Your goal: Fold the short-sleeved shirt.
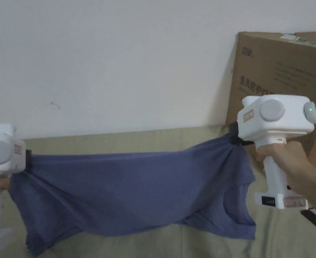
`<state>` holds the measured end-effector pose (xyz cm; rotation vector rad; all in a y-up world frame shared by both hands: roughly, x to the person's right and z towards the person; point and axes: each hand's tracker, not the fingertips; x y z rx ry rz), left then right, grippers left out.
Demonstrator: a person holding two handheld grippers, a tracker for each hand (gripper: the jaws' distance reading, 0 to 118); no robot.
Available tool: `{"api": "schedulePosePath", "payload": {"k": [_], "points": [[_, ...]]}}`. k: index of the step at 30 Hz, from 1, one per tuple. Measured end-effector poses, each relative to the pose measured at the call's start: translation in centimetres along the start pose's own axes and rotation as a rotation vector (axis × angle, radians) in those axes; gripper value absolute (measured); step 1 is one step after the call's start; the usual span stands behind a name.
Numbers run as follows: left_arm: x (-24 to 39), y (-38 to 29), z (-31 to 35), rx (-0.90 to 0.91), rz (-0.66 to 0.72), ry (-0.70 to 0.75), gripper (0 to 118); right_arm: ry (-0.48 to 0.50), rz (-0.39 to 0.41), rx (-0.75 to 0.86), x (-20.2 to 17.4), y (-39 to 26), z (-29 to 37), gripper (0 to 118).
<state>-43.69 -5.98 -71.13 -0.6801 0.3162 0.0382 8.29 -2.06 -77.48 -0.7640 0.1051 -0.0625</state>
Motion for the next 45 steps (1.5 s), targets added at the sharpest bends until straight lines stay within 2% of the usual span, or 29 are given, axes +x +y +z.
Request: {"api": "schedulePosePath", "payload": {"k": [5,11,15,21,28,31,34,36,39,43,45], "points": [[0.7,-8.2,-5.8,-0.183,-0.007,0.013,0,-0.015,-0.012,-0.166,1.0,-7.7,-7.8,1],[0.4,-11.3,-6.2,-0.237,-0.044,0.013,0,0.001,-0.038,-0.208,2.8,-10.9,-9.1,1],[0.2,-10.8,-2.9,-0.216,-0.062,-0.013,0,0.036,-0.069,-0.168,3.4,-10.8,-5.9,1],[-1.9,-12.1,6.7,-0.147,-0.122,-0.054,0,0.061,-0.009,-0.112,3.3,-13.9,3.5,1],[-4.9,-21.8,18.2,-0.141,-0.083,-0.098,0,0.057,-0.040,-0.114,5.5,-25.5,13.9,1],[-6.2,-26.9,21.4,-0.175,-0.034,-0.096,0,0.081,-0.122,-0.157,6.7,-31.2,17.0,1],[-7.3,-32.0,23.8,-0.204,0.067,-0.112,0,0.055,-0.079,-0.218,7.0,-35.9,18.7,1],[-7.3,-35.0,25.1,-0.214,0.024,-0.110,0,0.044,-0.051,-0.224,7.1,-38.6,19.3,1],[-7.9,-38.1,26.7,-0.232,-0.007,-0.101,0,0.079,-0.083,-0.236,7.4,-41.9,21.2,1],[-9.5,-40.2,28.8,-0.196,0.032,-0.124,0,0.036,-0.033,-0.230,7.5,-45.1,23.0,1],[-9.9,-40.8,29.2,-0.198,0.035,-0.130,0,0.054,-0.064,-0.235,7.8,-46.2,23.3,1]]}}
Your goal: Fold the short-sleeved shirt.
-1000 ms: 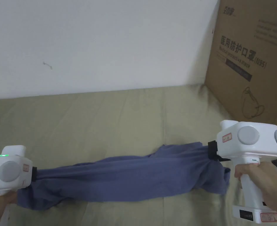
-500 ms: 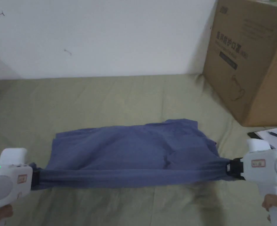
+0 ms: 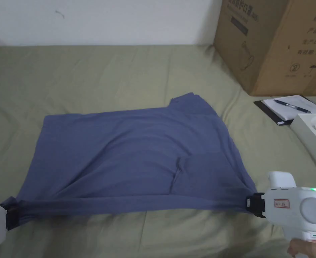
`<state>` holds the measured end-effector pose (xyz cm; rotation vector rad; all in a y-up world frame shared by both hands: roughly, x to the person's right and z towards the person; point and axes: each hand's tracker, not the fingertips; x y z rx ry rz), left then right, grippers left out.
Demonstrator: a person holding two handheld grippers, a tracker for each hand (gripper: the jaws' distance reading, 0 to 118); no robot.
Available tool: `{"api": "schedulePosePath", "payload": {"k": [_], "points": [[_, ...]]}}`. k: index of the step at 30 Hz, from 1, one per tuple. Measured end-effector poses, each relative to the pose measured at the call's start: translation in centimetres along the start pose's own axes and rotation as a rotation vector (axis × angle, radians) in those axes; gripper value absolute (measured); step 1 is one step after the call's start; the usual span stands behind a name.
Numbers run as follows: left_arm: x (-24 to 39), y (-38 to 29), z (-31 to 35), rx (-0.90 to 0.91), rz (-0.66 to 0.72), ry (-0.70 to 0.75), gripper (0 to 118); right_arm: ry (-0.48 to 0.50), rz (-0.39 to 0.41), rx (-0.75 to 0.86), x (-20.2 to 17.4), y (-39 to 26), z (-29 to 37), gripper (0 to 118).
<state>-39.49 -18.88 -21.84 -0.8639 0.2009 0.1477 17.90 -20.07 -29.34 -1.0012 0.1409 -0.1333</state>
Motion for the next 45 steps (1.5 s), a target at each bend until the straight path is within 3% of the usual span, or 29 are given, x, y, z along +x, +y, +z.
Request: {"api": "schedulePosePath", "payload": {"k": [5,7,8,9,10,11,12,15,19,20,22,23,27,32,33,35,36,39,40,41,42,45], "points": [[0.8,-0.1,-1.2,-0.034,-0.087,0.023,0,-0.010,0.000,0.009,-0.4,-0.9,-0.9,2],[1.1,0.3,-1.0,-0.029,-0.096,0.012,5,-0.009,-0.002,0.003,-0.6,-0.6,-1.0,25],[0.8,0.1,-1.2,-0.022,-0.095,0.004,17,-0.003,-0.004,-0.006,-0.5,-0.4,-1.0,44],[0.7,0.4,-0.9,-0.015,-0.084,-0.012,52,0.007,-0.004,-0.008,-0.5,-0.3,-0.9,69],[0.6,0.7,-0.6,-0.017,-0.059,-0.046,84,0.011,-0.002,-0.001,-0.7,-0.4,-0.5,83],[0.5,0.8,-0.1,-0.033,-0.033,-0.064,106,0.016,0.005,0.015,-1.0,-0.5,0.1,87],[0.3,0.8,0.6,-0.036,-0.021,-0.070,112,0.018,0.010,0.035,-1.2,-0.6,0.7,87],[0.1,0.0,4.5,0.086,-0.009,-0.094,111,0.043,0.011,0.104,-2.5,-1.2,3.5,87],[-0.1,-2.0,8.0,0.073,0.026,-0.112,108,0.140,-0.025,0.197,-4.1,-3.4,6.3,80],[-0.3,-2.8,8.5,0.075,0.028,-0.125,96,0.137,-0.022,0.187,-4.6,-3.8,6.7,66],[0.1,-4.1,8.6,0.062,0.028,-0.114,23,0.124,-0.003,0.202,-6.0,-5.0,6.8,21],[0.4,-4.7,8.3,0.054,0.020,-0.073,5,0.114,-0.007,0.199,-6.7,-5.5,6.8,0],[0.1,-6.1,7.3,0.070,0.017,-0.048,0,0.174,0.037,0.129,-8.2,-6.4,5.8,0],[-0.8,-4.3,5.7,0.099,0.028,-0.029,3,0.163,0.072,0.118,-9.0,-6.6,5.0,0],[-1.1,-3.6,5.3,0.100,0.029,-0.023,29,0.165,0.069,0.116,-9.1,-6.5,5.0,0],[-1.6,-2.4,3.9,0.042,0.066,-0.063,91,0.160,0.063,0.114,-8.8,-6.5,4.9,0],[-1.7,-1.9,3.2,0.030,0.090,-0.078,103,0.158,0.063,0.112,-8.8,-6.5,4.9,0],[-1.5,-0.9,1.1,0.021,0.091,-0.073,101,0.142,0.062,0.099,-8.4,-6.6,4.7,0],[-1.1,-0.7,0.5,-0.023,0.078,-0.055,89,0.135,0.063,0.096,-8.2,-6.7,4.7,0],[-1.0,-0.8,0.0,-0.029,0.063,-0.060,56,0.129,0.064,0.092,-8.1,-6.8,4.7,0],[-0.8,-0.9,-0.2,-0.025,0.054,-0.069,0,0.122,0.063,0.088,-7.9,-6.8,4.8,0],[0.5,-1.6,-0.7,-0.041,0.047,-0.022,0,0.101,0.042,0.078,-6.9,-7.1,4.9,0]]}}
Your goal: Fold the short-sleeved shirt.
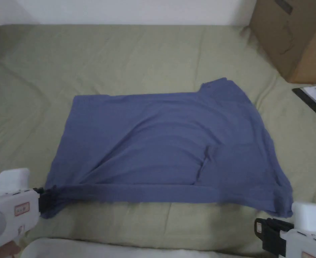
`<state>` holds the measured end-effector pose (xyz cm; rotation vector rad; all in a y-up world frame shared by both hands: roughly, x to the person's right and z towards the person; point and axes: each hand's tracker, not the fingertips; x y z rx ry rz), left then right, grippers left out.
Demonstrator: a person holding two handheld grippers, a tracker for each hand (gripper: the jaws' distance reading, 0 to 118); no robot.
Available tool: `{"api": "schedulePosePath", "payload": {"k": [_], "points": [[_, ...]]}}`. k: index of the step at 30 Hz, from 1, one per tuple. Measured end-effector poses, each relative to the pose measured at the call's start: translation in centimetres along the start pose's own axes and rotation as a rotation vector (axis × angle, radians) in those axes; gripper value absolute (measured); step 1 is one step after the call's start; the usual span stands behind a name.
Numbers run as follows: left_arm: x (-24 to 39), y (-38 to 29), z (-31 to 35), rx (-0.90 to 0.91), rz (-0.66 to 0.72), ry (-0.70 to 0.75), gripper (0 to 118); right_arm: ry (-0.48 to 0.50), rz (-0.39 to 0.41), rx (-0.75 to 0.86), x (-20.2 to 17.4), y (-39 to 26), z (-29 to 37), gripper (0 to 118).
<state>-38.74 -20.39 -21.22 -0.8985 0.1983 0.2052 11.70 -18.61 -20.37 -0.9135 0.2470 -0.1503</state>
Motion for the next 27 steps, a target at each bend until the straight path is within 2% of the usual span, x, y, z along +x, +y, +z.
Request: {"api": "schedulePosePath", "payload": {"k": [2,6,7,8,9,10,11,13,16,19,20,23,25,27], "points": [[0.1,0.1,0.5,-0.001,-0.016,-0.040,0,-0.019,-0.022,0.002,0.8,-0.2,0.2,0],[0.2,0.3,0.8,0.022,-0.016,-0.027,0,-0.049,-0.041,0.017,2.2,0.0,0.3,1],[0.1,0.4,1.0,0.022,-0.007,-0.029,0,-0.061,-0.046,0.012,2.5,0.4,0.1,16],[0.1,0.3,0.9,0.019,0.005,-0.036,0,-0.077,-0.047,0.005,2.9,0.9,-0.1,43],[0.2,0.3,0.8,0.014,0.010,-0.038,0,-0.094,-0.044,-0.001,3.2,1.3,-0.4,84],[0.4,0.1,0.8,0.013,0.008,-0.036,0,-0.106,-0.038,0.007,3.6,1.5,-0.9,101],[0.4,0.0,0.8,0.014,0.002,-0.034,0,-0.106,-0.029,0.009,4.1,1.9,-1.2,108],[0.5,0.1,0.6,0.010,0.001,-0.034,0,-0.117,-0.018,0.010,4.8,3.0,-1.8,103],[0.1,0.0,0.5,0.006,0.023,-0.030,0,-0.136,-0.003,0.020,5.9,4.4,-3.1,102],[-0.3,0.1,0.6,0.001,0.037,-0.028,0,-0.140,0.030,0.014,6.3,5.3,-4.3,88],[-0.3,0.1,0.7,0.002,0.043,-0.028,0,-0.140,0.063,0.003,6.4,5.5,-4.9,80],[-0.5,0.2,0.6,0.000,0.055,-0.025,0,-0.193,0.076,-0.047,6.5,5.6,-6.6,5],[-0.5,0.3,0.6,-0.008,0.057,-0.022,0,-0.171,0.052,-0.040,6.5,5.4,-6.4,5],[-0.5,0.3,0.6,-0.006,0.049,-0.020,0,-0.149,0.072,-0.006,6.0,5.4,-5.7,4]]}}
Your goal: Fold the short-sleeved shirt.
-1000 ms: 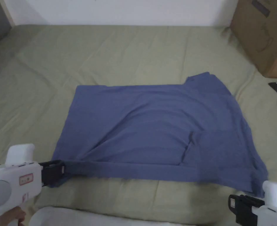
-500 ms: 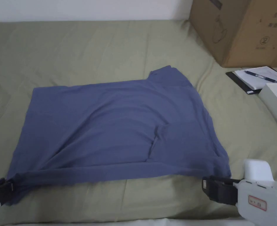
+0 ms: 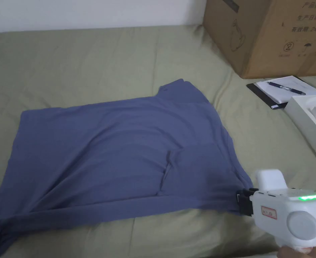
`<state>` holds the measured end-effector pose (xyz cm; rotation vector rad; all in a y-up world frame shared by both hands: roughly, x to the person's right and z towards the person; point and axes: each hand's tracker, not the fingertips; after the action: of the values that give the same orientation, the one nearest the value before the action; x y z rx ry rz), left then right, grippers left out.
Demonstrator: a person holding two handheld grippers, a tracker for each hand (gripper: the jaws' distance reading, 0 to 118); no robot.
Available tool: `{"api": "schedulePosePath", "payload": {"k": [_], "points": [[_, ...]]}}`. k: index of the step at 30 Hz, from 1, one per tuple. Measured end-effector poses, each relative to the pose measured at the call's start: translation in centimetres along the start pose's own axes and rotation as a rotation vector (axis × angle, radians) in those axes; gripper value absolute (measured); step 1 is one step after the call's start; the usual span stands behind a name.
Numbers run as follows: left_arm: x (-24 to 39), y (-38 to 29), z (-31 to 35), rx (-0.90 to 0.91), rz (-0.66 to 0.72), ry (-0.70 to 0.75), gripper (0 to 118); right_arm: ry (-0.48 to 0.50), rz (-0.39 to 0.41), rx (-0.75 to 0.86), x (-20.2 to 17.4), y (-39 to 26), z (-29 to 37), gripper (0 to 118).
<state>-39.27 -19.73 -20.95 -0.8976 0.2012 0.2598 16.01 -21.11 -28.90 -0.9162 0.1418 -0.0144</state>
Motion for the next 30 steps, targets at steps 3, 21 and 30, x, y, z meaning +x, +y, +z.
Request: {"api": "schedulePosePath", "payload": {"k": [3,21,30], "points": [[0.2,0.2,0.0,0.000,-0.010,0.003,0,-0.013,0.017,0.021,-0.1,0.5,0.9,4],[1.5,14.0,-10.2,-0.062,-0.080,0.058,0,-0.026,-0.131,0.011,2.0,14.0,-8.8,4],[1.6,13.2,-10.5,-0.082,-0.032,0.042,118,-0.064,-0.038,0.002,1.7,12.8,-10.3,94]]}}
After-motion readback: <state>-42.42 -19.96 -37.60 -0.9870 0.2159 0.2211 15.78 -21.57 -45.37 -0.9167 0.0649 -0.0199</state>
